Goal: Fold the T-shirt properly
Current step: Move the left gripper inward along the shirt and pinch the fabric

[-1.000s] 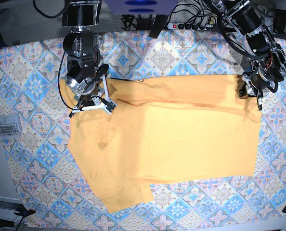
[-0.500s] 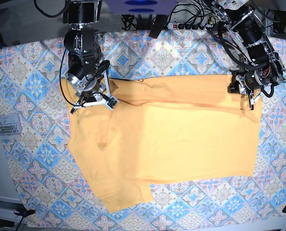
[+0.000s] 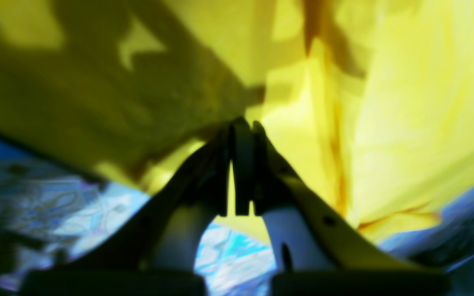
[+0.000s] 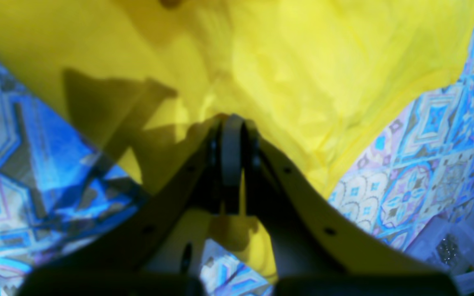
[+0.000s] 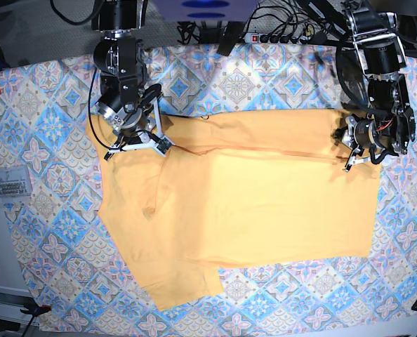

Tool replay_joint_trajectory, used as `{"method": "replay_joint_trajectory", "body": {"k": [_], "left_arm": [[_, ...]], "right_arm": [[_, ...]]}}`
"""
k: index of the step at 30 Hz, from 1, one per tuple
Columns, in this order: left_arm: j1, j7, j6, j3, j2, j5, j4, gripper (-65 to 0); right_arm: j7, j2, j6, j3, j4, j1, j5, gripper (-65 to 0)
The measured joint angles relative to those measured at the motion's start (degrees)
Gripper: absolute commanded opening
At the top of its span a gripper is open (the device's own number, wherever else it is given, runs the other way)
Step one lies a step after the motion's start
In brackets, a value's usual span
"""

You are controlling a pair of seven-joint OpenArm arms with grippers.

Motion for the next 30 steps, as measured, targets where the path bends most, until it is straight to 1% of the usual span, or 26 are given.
{"method": "replay_joint_trajectory", "body": {"k": [1, 3, 5, 7, 10, 12, 14, 16, 18, 20, 22, 23, 28, 30], "left_arm": [[0.0, 0.0, -0.2, 2.3, -0.8, 0.4, 2.1, -65.0], [-0.5, 0.1, -0.3, 6.8, -2.2, 3.3, 7.0, -65.0], [-1.1, 0.2, -0.6, 10.9, -3.1, 8.1, 10.5, -65.0], [-1.0, 0.3, -0.3, 15.3, -3.9, 13.0, 12.0, -65.0], [-1.2, 1.3, -0.2, 22.9, -4.7, 18.7, 11.9, -65.0], [-1.9, 0.9, -0.3, 28.8, -5.2, 21.0, 11.9, -65.0], [-2.3, 0.9, -0.7, 32.6, -5.2, 21.9, 12.0, -65.0], [-1.8, 0.9, -0.6, 33.1, -5.1, 22.2, 11.8, -65.0], [-1.9, 0.9, -0.6, 32.0, -4.8, 22.2, 9.5, -65.0], [-2.0, -0.6, -0.2, 30.4, -3.3, 23.6, 7.1, -65.0], [-1.8, -2.1, -0.3, 29.3, -2.0, 23.3, 5.5, -65.0], [-1.9, -2.7, -0.1, 29.3, -1.7, 23.6, 4.6, -65.0], [-2.9, -2.5, 0.5, 28.9, -0.2, 24.2, 0.5, -65.0], [-2.4, -4.1, 0.5, 28.9, 0.0, 24.2, 0.3, -65.0]], "right_arm": [[-0.1, 0.0, 0.0, 0.0, 0.0, 0.0, 0.0, -65.0], [-0.1, 0.0, 0.0, 0.0, 0.0, 0.0, 0.0, -65.0], [0.0, 0.0, 0.0, 0.0, 0.0, 0.0, 0.0, -65.0], [0.0, 0.0, 0.0, -0.1, -0.5, 0.1, 0.0, -65.0], [-0.1, 0.0, 0.0, -0.3, -1.0, 0.0, 0.0, -65.0], [0.0, 0.0, 0.0, -0.4, -1.2, 0.0, 0.0, -65.0], [0.1, 0.0, 0.0, -0.5, -2.3, 0.3, 0.0, -65.0], [0.2, 0.0, 0.0, -0.5, -3.6, 0.3, 0.0, -65.0], [0.4, 0.0, -0.2, -0.5, -4.2, 0.1, 0.0, -65.0], [0.3, -0.1, -0.2, -0.5, -4.9, 0.4, 0.0, -65.0], [0.4, -0.4, -0.7, -0.5, -5.9, 0.5, 0.0, -65.0], [0.7, -0.4, -1.2, -0.5, -6.4, 0.5, 0.0, -65.0], [1.7, -0.3, -2.1, -0.3, -9.0, 1.3, 0.0, -65.0], [2.5, -0.3, -2.8, -0.3, -9.4, 1.3, 0.0, -65.0]]}}
